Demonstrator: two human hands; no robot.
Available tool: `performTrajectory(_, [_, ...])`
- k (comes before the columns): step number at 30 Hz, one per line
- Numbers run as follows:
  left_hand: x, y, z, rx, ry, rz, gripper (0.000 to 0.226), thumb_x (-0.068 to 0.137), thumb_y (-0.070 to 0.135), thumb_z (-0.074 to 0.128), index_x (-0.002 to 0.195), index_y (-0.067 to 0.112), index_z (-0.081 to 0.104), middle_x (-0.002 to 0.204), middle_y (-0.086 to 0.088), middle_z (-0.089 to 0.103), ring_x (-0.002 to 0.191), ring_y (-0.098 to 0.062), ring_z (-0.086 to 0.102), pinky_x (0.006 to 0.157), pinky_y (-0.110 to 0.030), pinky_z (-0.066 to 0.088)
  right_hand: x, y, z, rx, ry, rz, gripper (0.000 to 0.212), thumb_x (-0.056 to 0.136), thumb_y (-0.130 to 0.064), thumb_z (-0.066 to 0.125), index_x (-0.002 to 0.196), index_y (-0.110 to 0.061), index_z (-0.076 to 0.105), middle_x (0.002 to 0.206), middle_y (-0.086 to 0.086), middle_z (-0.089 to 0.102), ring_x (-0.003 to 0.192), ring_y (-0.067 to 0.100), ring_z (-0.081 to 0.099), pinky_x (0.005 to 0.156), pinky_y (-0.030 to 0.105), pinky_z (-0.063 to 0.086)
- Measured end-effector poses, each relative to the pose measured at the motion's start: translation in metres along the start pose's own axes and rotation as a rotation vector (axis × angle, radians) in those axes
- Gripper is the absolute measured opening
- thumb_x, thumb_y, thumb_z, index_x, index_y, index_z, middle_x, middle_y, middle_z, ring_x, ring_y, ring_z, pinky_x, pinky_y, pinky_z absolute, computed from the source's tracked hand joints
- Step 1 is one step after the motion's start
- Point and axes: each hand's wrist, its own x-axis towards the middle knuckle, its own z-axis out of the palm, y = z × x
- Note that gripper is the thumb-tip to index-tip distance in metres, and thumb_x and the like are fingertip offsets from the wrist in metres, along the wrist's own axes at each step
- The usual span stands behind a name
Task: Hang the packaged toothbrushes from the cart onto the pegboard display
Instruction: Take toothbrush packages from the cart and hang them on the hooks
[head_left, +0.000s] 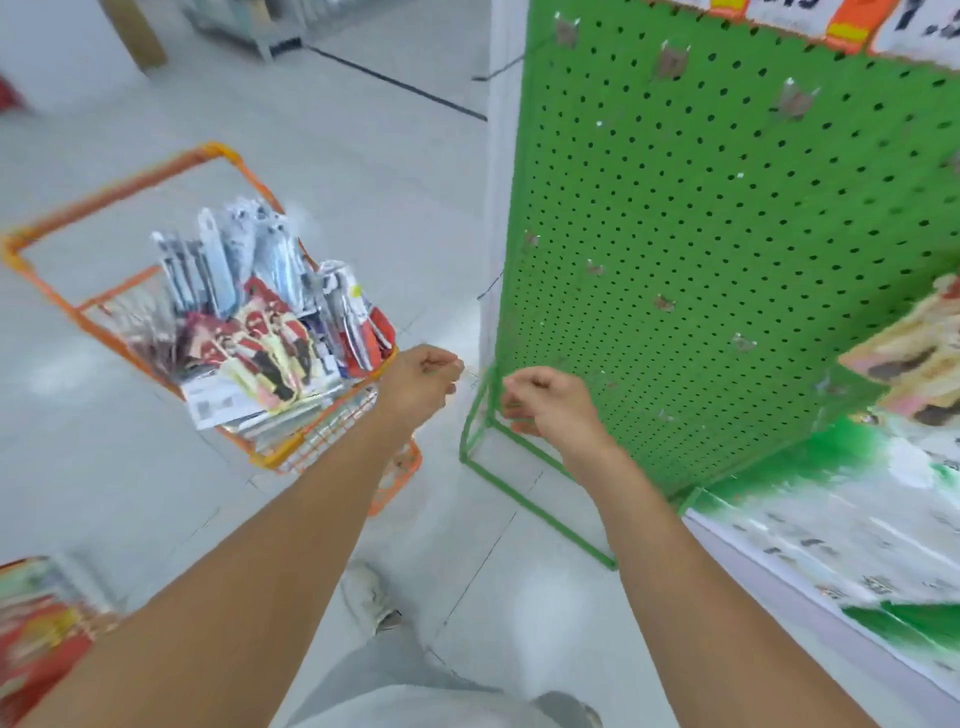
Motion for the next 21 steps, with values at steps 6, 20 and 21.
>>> performTrajectory(6, [0.055, -0.054, -0.177, -0.037, 0.231, -0.105, 0.011, 0.090, 0.018, 0.071, 0.080, 0.019, 0.065, 0.080, -0.004, 0.068, 0.072, -0.021, 0.065, 0.070, -0.035, 0.053, 0.067, -0.037, 0.172, -0.092, -0.166, -0.008, 0.006, 0.093, -0.013, 0.067, 0.088, -0.015, 0.068, 0.083, 0.008, 0.070, 0.074, 0.018, 0.065, 0.069, 0.028, 0.054])
performTrajectory(20, [0.129, -0.145, -0.304, -0.236, 0.387, -0.416, 0.064, 0.087, 0.031, 0.075, 0.141, 0.010, 0.048, 0.124, -0.018, 0.064, 0.112, -0.034, 0.064, 0.100, -0.045, 0.052, 0.198, -0.036, 0.358, -0.539, -0.164, -0.050, 0.064, 0.085, -0.023, 0.080, 0.138, -0.008, 0.046, 0.105, -0.001, 0.059, 0.094, 0.021, 0.060, 0.070, 0.032, 0.054])
performTrajectory(21, [0.137, -0.150, -0.301, -0.271, 0.368, -0.447, 0.073, 0.087, 0.034, 0.075, 0.147, 0.009, 0.040, 0.136, -0.018, 0.057, 0.122, -0.036, 0.059, 0.104, -0.049, 0.049, 0.209, -0.034, 0.361, -0.577, -0.148, -0.055, 0.068, 0.084, -0.026, 0.081, 0.139, -0.007, 0.046, 0.111, 0.003, 0.064, 0.097, 0.023, 0.062, 0.069, 0.029, 0.050])
